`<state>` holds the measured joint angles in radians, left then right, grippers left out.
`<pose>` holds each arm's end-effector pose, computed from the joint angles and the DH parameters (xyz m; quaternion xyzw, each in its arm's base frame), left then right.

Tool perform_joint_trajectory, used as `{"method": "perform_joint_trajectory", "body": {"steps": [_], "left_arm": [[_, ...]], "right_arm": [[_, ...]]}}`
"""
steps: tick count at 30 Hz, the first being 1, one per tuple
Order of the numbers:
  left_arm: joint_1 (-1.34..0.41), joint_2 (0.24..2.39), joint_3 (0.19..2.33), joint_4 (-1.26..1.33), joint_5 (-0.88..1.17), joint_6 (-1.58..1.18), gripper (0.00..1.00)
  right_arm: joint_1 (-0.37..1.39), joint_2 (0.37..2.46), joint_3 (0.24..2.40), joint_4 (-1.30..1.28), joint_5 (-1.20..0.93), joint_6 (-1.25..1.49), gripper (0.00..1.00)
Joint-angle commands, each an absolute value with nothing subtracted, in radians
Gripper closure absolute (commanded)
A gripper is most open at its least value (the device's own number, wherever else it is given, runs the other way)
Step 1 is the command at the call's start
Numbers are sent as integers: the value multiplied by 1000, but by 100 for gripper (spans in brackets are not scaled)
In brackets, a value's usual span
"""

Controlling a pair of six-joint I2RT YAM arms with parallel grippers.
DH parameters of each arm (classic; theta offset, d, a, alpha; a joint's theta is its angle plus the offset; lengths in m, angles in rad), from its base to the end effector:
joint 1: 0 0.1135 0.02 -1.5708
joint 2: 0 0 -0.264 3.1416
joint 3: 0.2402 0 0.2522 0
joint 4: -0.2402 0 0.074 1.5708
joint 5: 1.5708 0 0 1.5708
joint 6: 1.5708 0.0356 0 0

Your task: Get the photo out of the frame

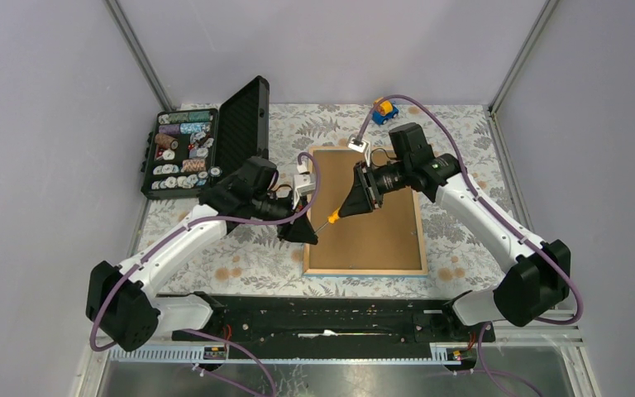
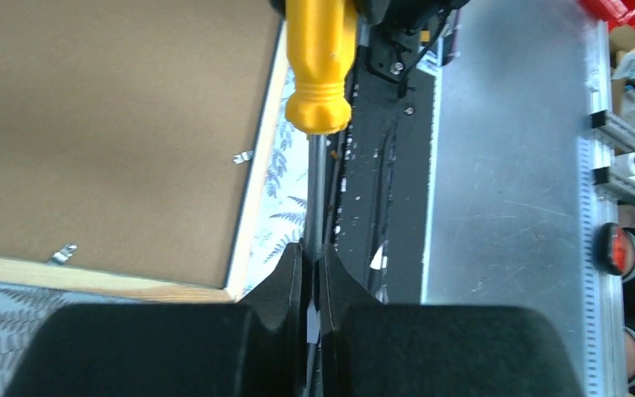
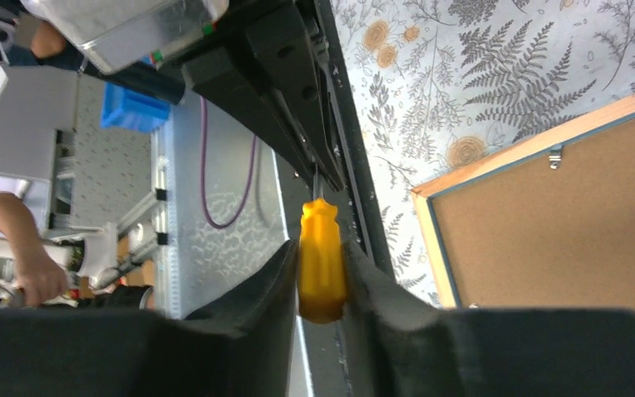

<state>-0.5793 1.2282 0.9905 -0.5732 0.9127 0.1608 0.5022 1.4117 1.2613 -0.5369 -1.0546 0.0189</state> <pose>0.1934 -0.1601 0.2934 0.4539 0.7181 -0.4695 0.2406 0.2482 0.1716 0.3387 -0.3958 0.7070 0.5347 0.2398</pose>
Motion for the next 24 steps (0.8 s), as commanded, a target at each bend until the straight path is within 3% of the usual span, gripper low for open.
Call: {"method": "perform_joint_trajectory", "body": {"steps": [1, 3, 6, 24], "left_arm": [[-579, 1242, 1024, -478, 964, 118, 100], [-581, 1244, 1022, -470, 967, 112, 100], [-583, 1247, 1023, -469, 985, 104, 100], [-613, 1282, 1067, -483, 983, 102, 100]], "right_arm": [[509, 1402, 1287, -502, -1133, 63, 59], [508, 1392, 1268, -453, -1127, 109, 46], [508, 1395, 1262, -418, -1134, 147, 42], [533, 1440, 1222, -350, -1164, 191, 54]]}}
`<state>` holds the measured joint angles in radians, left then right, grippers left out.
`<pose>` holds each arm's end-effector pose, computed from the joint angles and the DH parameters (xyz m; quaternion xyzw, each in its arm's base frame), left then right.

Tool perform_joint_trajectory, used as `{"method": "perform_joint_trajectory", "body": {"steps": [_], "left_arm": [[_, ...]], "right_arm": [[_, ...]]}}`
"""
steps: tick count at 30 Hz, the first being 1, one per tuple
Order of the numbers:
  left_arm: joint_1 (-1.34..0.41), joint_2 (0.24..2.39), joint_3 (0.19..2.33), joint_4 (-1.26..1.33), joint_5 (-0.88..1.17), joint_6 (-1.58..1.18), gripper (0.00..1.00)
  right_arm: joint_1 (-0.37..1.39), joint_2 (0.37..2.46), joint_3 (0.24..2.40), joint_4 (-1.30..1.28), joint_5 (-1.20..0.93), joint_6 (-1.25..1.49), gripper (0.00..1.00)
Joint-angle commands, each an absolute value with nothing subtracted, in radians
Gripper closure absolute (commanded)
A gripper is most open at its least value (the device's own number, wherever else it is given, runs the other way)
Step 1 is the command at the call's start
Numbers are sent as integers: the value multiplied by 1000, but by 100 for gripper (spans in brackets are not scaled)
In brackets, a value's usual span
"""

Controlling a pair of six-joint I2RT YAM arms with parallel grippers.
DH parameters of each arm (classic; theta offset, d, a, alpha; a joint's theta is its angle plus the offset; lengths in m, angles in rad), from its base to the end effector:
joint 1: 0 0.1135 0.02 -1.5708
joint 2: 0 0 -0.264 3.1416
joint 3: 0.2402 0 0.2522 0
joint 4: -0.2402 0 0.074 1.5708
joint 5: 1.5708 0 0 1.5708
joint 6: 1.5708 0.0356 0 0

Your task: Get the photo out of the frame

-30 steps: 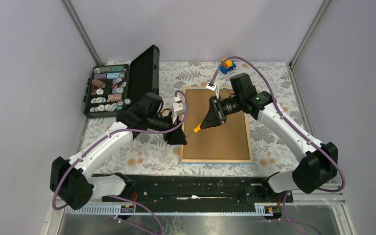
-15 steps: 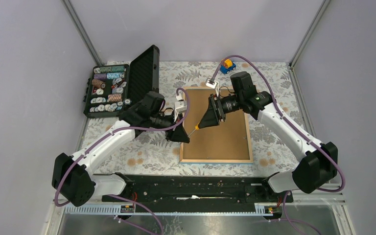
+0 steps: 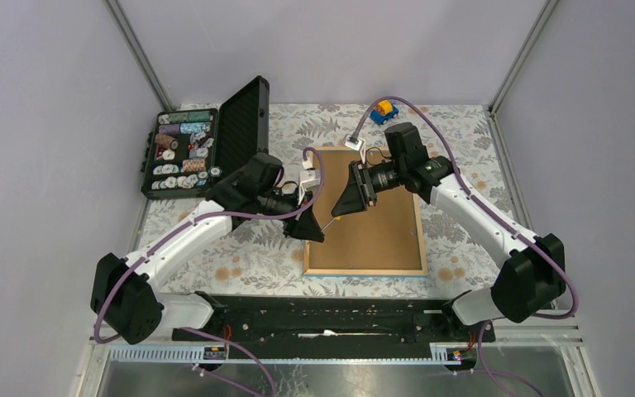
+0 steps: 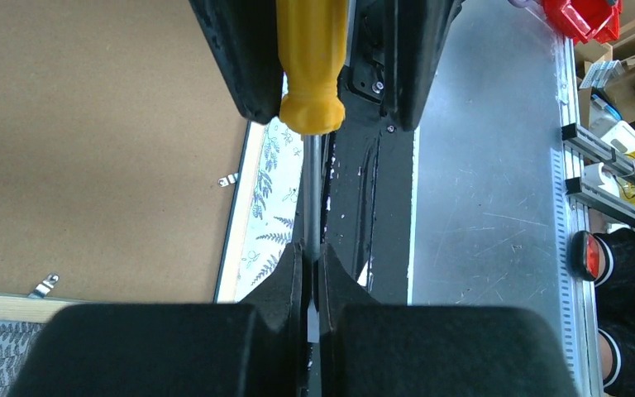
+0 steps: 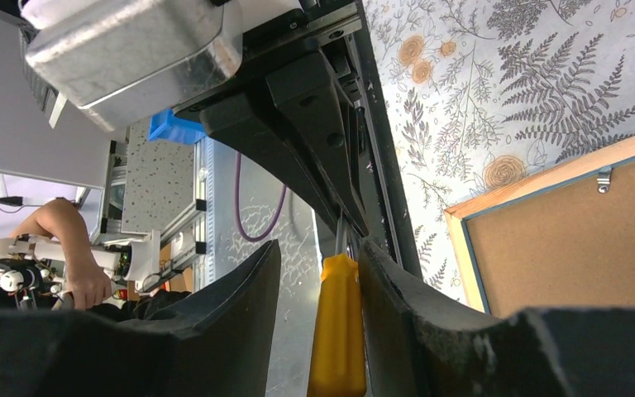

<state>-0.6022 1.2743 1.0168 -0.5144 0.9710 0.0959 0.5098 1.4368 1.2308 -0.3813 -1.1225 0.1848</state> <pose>0.1996 -0.1729 0.2960 0.4492 0.7036 -0.5024 0.2253 0.2560 0.1799 0.3342 -0.3687 0.6958 0.5772 0.2162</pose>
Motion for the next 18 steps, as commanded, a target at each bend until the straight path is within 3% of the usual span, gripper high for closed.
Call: {"method": "perform_joint_trajectory", "body": {"steps": [1, 18], "left_arm": [[-614, 1284, 1072, -488, 983, 105, 100], [-622, 1303, 1097, -531, 972, 141, 100]], "right_arm": [[534, 1441, 1219, -350, -1166, 190, 55], [569, 1470, 1247, -470, -1164, 101, 57]]}}
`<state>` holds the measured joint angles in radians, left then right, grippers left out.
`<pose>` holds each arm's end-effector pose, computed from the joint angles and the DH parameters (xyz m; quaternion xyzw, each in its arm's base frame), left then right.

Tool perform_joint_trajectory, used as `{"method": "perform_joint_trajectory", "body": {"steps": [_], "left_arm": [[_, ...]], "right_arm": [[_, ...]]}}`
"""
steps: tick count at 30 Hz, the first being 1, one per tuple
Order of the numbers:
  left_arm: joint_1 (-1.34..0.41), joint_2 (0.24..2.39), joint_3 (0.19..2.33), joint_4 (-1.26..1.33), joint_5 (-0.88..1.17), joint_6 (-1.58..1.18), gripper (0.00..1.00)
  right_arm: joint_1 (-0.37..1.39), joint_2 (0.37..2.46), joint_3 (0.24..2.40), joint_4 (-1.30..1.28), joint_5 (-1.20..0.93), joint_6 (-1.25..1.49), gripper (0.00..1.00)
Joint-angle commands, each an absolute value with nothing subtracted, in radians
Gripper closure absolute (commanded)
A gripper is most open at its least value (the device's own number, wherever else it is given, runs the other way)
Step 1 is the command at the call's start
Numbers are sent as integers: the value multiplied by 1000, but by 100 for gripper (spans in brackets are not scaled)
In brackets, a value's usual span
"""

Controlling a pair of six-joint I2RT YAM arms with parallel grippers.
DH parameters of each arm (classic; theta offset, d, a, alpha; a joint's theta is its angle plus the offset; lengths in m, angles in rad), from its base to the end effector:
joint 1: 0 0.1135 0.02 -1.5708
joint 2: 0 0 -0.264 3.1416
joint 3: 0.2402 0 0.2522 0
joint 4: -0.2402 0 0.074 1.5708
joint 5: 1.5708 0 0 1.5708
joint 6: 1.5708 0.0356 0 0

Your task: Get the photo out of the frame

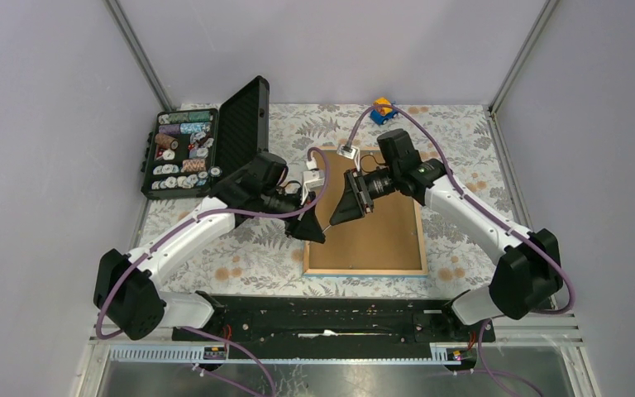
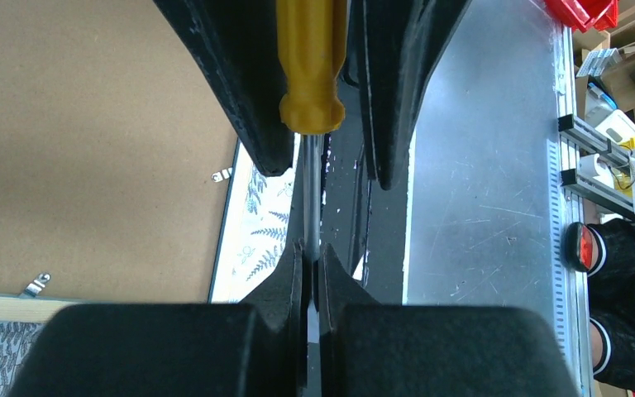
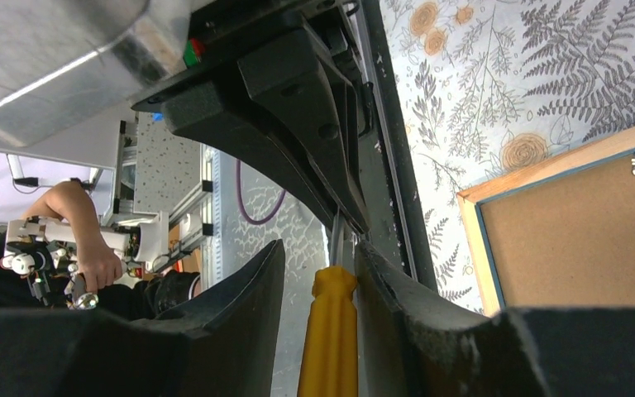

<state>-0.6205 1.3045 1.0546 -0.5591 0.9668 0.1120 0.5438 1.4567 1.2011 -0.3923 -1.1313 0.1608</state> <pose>0.2008 -0.1795 0.2976 0.4557 0.7056 -0.5004 0.2101 0.2513 0.1896 0.3181 -0.3781 0.6967 0.5801 0.1872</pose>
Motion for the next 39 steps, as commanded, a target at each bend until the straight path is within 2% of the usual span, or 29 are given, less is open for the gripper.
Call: {"method": "perform_joint_trajectory", "body": {"steps": [1, 18, 19, 23, 25, 30, 32, 33, 39], "left_arm": [[-623, 1306, 1097, -530, 973, 141, 100], [-639, 1307, 1106, -529, 973, 148, 100], [-640, 1303, 1105, -530, 974, 148, 97], [-639, 1293, 1113, -556, 965, 180, 56], [-636, 1285, 1122, -573, 946, 189, 38], [-623, 1229, 1121, -619, 862, 272, 22], [-623, 1196, 1095, -599, 781, 295, 5], [-621, 1188, 1087, -592, 741, 299, 2], [-622, 1209, 1107, -607, 565, 370, 1]], "right_arm": [[569, 1471, 1253, -487, -1163, 85, 57], [581, 1459, 1287, -537, -1141, 79, 68], [581, 1457, 1288, -537, -1135, 80, 71], [579, 1453, 1299, -555, -1100, 67, 91], [572, 1453, 1324, -595, -1069, 33, 99], [510, 1452, 1394, -745, -985, -89, 100], [473, 1454, 1406, -797, -948, -131, 100], [451, 1454, 1410, -814, -929, -146, 100], [353, 1453, 1431, -898, -716, -240, 100]]}}
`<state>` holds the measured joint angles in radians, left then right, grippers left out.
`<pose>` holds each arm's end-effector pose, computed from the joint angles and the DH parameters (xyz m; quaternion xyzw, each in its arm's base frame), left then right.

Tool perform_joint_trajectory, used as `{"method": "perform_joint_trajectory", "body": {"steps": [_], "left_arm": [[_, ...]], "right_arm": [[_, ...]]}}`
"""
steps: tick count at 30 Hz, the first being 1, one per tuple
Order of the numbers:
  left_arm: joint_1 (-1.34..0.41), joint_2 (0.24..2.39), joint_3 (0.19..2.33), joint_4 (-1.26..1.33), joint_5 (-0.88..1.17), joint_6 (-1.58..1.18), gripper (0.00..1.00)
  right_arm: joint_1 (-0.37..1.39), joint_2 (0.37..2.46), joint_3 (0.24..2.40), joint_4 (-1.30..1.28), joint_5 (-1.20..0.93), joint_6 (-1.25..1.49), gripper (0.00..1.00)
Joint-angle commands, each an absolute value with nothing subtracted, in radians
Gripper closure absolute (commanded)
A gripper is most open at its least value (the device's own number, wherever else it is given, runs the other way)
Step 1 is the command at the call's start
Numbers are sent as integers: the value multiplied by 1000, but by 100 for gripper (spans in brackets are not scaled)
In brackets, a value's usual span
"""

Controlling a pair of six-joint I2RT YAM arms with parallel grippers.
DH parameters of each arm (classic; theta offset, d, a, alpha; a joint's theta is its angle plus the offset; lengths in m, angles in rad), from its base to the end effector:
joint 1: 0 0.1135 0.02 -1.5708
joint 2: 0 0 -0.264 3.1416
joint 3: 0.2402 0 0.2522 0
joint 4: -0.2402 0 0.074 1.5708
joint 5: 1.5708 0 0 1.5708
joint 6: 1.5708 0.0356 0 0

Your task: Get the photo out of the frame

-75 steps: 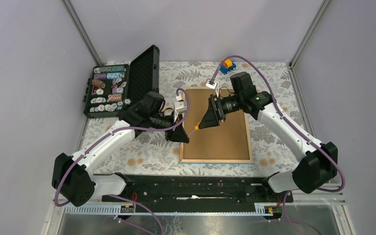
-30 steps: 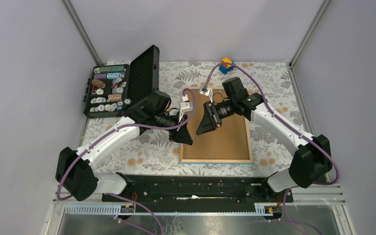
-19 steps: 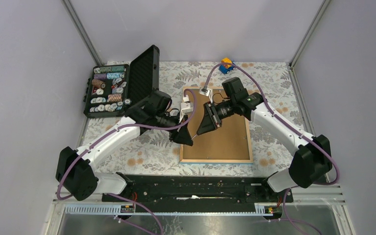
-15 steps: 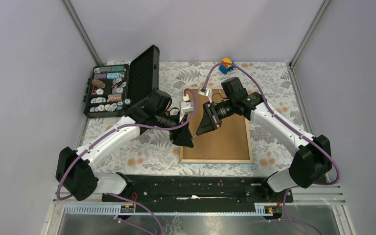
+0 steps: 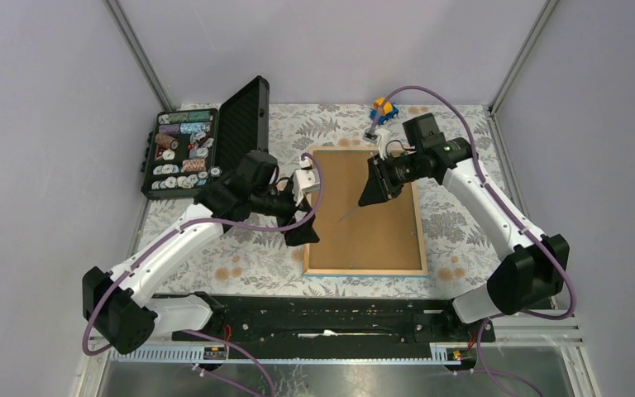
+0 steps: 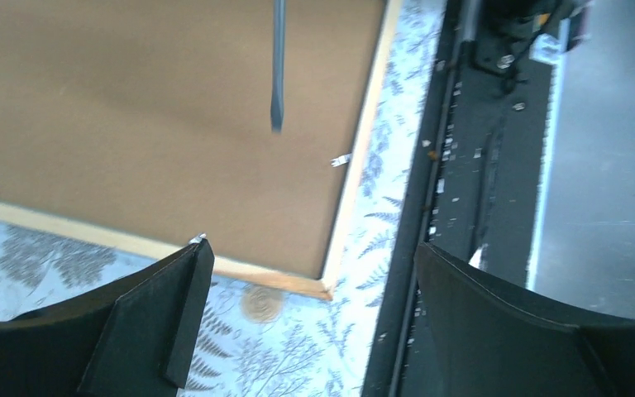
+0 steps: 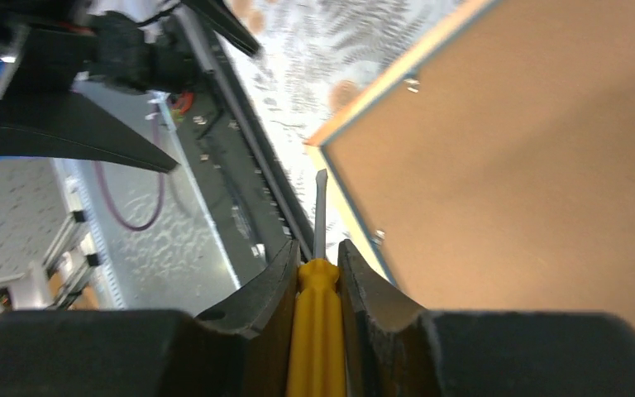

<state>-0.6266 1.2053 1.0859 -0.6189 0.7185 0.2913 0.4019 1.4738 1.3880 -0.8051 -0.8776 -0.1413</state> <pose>0.1892 -0.1659 0.3226 0.5068 0.7046 -0.3802 0.3196 0.2695 0.1443 0.3398 -0.3654 0.7842 0.4364 0.2473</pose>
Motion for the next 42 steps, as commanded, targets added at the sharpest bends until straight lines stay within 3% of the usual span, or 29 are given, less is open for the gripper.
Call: {"method": "perform_joint_trajectory", "body": {"steps": [1, 6, 9, 16, 22, 30, 42], "left_arm": [[-622, 1207, 1110, -606, 537, 381, 1], [-622, 1222, 1116, -514, 322, 253, 1], [-623, 1227, 1092, -476, 292, 244, 1], [-625, 1273, 1075, -485, 357, 369, 1], [-687, 1396, 1108, -556, 330, 478, 1], [-692, 1537, 1167, -580, 309, 517, 1], [-691, 1627, 1142, -564, 350, 504, 1]], "right_arm": [[341, 1448, 1435, -903, -685, -248, 100], [296, 1414, 1436, -866, -561, -204, 100], [291, 1414, 1450, -882, -505, -219, 100], [280, 1400, 1382, -817, -376, -251, 100], [233, 1451, 1373, -817, -392, -291, 100], [155, 1511, 1379, -853, -342, -403, 100], [149, 1438, 1199, -917, -327, -516, 100]]}}
